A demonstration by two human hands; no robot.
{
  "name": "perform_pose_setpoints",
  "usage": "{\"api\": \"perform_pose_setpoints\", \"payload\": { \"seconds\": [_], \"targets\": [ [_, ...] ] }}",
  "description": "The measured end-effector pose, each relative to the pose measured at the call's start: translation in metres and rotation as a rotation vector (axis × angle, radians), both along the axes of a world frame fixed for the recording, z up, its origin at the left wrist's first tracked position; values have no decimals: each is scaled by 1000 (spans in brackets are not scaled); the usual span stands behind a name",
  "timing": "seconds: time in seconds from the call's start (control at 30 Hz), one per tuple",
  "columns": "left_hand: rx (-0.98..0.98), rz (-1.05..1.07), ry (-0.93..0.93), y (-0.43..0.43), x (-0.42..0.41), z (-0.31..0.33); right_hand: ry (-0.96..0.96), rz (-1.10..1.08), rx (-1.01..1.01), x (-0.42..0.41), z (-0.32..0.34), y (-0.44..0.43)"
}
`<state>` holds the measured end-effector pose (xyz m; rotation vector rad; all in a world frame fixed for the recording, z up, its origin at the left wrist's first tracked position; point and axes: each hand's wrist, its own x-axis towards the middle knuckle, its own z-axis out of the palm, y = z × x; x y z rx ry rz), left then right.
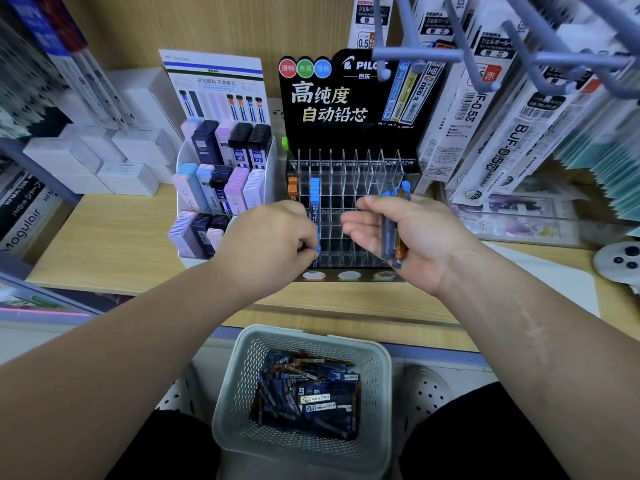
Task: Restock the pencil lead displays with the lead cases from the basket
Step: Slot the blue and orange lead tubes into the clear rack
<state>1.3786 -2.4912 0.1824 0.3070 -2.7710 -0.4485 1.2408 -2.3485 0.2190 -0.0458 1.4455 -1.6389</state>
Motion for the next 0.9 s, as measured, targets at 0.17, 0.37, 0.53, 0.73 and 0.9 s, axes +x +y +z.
{"api": "perform_pose_setpoints", "payload": {
  "seconds": [0.17,0.37,0.53,0.73,0.9],
  "targets": [
    [-44,0,-88,3,-3,7,26,17,-15,6,-2,0],
    [616,208,100,31,-6,31,-13,-57,-155,13,2,-3],
    [1079,311,20,51,-11,33,-19,-25,-241,19,4,-5],
    [1254,387,72,54,-16,29,49,56,-222,22,4,-5],
    [1308,420,94,57,-17,35,15,62,-199,19,3,-5]
  ]
}}
